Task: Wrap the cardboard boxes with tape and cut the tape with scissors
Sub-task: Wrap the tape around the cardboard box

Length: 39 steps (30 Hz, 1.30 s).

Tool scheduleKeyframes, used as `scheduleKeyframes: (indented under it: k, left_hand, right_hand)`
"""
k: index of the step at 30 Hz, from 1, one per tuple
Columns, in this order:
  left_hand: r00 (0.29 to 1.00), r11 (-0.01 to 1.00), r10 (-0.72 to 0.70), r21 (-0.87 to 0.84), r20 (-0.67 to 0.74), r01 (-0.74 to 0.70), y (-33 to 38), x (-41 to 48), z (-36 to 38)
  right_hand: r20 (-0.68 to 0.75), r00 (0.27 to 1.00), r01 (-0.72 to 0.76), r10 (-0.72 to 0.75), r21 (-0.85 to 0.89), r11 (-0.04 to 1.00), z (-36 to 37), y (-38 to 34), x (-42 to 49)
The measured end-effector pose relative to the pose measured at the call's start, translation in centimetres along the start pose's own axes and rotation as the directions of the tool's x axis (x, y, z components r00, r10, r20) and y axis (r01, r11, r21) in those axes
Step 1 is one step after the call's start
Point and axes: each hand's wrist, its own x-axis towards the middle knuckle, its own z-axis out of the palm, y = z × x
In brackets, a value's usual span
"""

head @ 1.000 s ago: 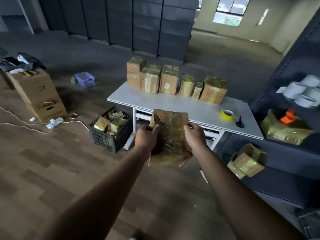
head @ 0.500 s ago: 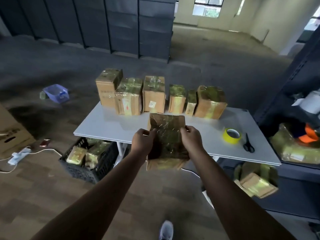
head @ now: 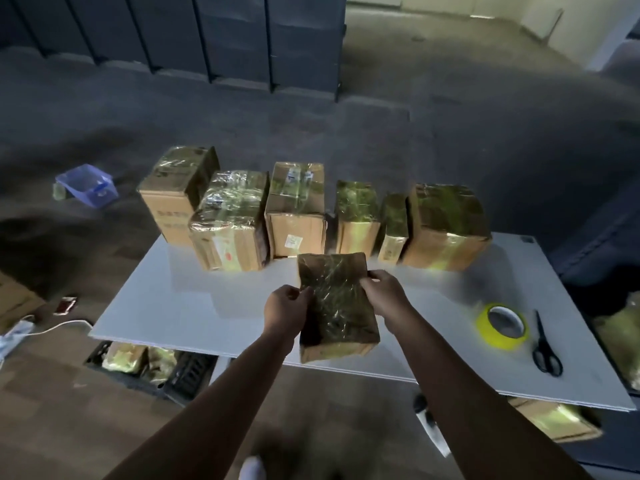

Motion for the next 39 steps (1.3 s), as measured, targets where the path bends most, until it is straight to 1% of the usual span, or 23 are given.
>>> scheduleKeyframes:
  k: [3, 6, 8, 12, 15, 20, 24, 26, 28, 31, 33, 34, 36, 39]
  left_hand:
    - [0.994, 1.000, -0.028, 0.004, 0.104, 0.028, -0.4, 3.5, 0.9]
    - [0.976, 0.999, -0.039, 0.036, 0.215, 0.032, -0.5, 6.7, 1.5]
    - [0.963, 0.997, -0.061, 0.055, 0.264, 0.048, -0.9, 8.6, 1.9]
    - [0.937, 0.990, -0.130, 0.088, 0.324, 0.107, -2.1, 11.9, 2.9]
    - [0.933, 0.988, -0.152, 0.086, 0.325, 0.131, -2.7, 13.3, 3.8]
    - [0.946, 0.987, -0.100, 0.153, 0.308, 0.055, -3.0, 14.1, 5.1]
    - [0.961, 0.987, -0.088, 0.156, 0.261, 0.048, -3.0, 14.5, 5.8]
    - [0.964, 0.992, -0.107, 0.094, 0.242, 0.086, -3.0, 14.8, 6.2]
    - [0.958, 0.988, -0.154, 0.030, 0.242, 0.152, -3.0, 14.8, 6.7]
    - [0.932, 0.956, -0.251, -0.084, 0.263, 0.281, -3.3, 14.4, 7.4]
    - [0.921, 0.946, -0.274, -0.098, 0.276, 0.310, -3.2, 13.9, 8.0]
    - [0.929, 0.956, -0.260, -0.067, 0.264, 0.287, -3.1, 13.7, 8.2]
    - [0.952, 0.980, -0.197, 0.045, 0.235, 0.192, -2.7, 13.1, 8.7]
    - [0.962, 0.972, -0.055, 0.233, 0.267, -0.009, -2.2, 12.2, 9.4]
  right_hand:
    - [-0.013, 0.998, -0.062, 0.061, -0.075, 0.995, 0.6, 0.1, 2.8]
    - [-0.083, 0.993, -0.093, 0.081, -0.144, 0.985, 1.3, 0.0, 4.8]
    - [-0.107, 0.992, -0.096, 0.074, -0.214, 0.972, 1.9, -0.2, 5.7]
    - [-0.085, 0.991, -0.122, 0.101, -0.294, 0.948, 3.1, -0.1, 7.2]
    - [-0.085, 0.988, -0.149, 0.128, -0.331, 0.932, 3.4, 0.4, 7.8]
    - [-0.123, 0.977, -0.206, 0.174, -0.329, 0.922, 3.0, 0.7, 9.0]
    - [-0.108, 0.977, -0.209, 0.182, -0.350, 0.913, 2.2, 0.8, 10.4]
    - [-0.088, 0.981, -0.191, 0.171, -0.345, 0.919, 1.7, 1.1, 11.1]
    - [-0.056, 0.982, -0.188, 0.180, -0.350, 0.918, 1.2, 1.4, 11.7]
    - [0.046, 0.957, -0.257, 0.285, -0.316, 0.913, 0.0, 2.0, 12.0]
    - [0.074, 0.941, -0.305, 0.331, -0.239, 0.922, -0.9, 2.7, 12.1]
    - [0.077, 0.940, -0.312, 0.334, -0.209, 0.927, -1.3, 3.1, 12.2]
    - [0.060, 0.949, -0.297, 0.309, -0.152, 0.943, -1.9, 3.6, 12.5]
    - [0.082, 0.973, -0.211, 0.215, -0.059, 0.976, -2.1, 4.0, 12.9]
